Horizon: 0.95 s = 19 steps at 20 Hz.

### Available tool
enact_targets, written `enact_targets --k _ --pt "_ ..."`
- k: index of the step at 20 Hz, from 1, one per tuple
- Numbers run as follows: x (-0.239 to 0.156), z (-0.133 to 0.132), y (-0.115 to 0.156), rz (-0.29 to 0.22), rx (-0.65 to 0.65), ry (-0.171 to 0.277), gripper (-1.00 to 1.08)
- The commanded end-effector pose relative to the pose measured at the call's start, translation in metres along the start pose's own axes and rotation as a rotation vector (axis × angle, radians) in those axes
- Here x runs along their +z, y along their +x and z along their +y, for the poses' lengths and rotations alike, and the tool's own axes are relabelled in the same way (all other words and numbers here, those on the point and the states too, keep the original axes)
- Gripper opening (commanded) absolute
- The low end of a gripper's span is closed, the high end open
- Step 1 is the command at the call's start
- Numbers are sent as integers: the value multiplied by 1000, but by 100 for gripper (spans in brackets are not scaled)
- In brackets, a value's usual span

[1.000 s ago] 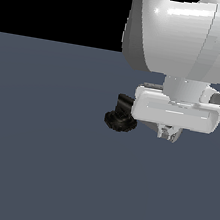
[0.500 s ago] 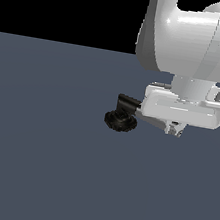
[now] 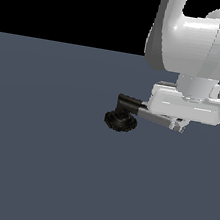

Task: Turn on the faucet by rotating a designated handle.

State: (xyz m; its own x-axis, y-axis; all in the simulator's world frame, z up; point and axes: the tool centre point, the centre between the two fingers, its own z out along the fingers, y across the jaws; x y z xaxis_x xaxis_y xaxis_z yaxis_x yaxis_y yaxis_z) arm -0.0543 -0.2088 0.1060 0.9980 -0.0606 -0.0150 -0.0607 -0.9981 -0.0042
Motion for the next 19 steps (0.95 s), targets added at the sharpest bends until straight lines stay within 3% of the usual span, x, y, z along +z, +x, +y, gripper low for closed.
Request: enact_targets --k 1,19 --pt "-2 3 13 11 -9 -3 -100" --pt "-4 43 54 15 -2 -4 -100"
